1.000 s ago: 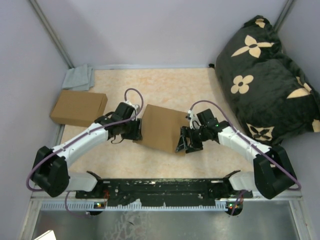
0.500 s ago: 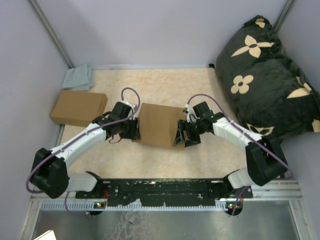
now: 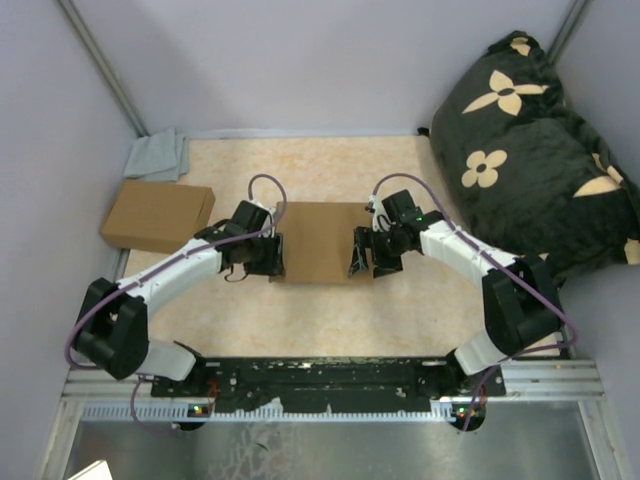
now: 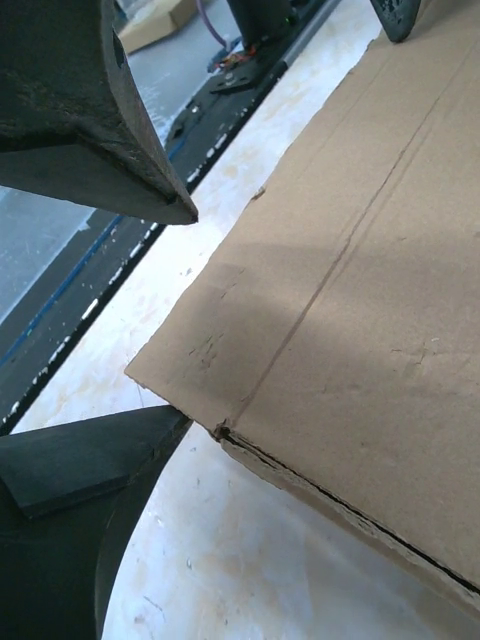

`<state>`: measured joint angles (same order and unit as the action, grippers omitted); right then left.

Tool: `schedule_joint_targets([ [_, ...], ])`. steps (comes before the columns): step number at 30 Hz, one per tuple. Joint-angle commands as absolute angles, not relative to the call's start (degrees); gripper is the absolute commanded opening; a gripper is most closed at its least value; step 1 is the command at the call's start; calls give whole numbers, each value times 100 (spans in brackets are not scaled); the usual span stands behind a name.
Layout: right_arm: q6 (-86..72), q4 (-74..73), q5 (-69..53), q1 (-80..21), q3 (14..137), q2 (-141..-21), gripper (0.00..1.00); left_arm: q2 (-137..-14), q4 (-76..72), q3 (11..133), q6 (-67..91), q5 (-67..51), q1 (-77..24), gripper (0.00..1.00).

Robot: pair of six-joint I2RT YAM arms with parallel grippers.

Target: Fold the paper box

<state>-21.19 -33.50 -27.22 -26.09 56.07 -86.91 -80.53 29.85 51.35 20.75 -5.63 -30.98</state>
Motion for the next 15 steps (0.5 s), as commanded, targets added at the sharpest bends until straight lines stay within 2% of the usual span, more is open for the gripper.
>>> schedule_joint_targets([
  [1, -1965, -3216, -2423, -2663, 5914, -8713, 74, -8106, 2549, 5317, 2175, -830, -3129, 51],
  [15, -1875, -3129, -1577, -2663, 5764, -8631, 76, -8042, 2460, 5307, 2191, -565, -3122, 51],
])
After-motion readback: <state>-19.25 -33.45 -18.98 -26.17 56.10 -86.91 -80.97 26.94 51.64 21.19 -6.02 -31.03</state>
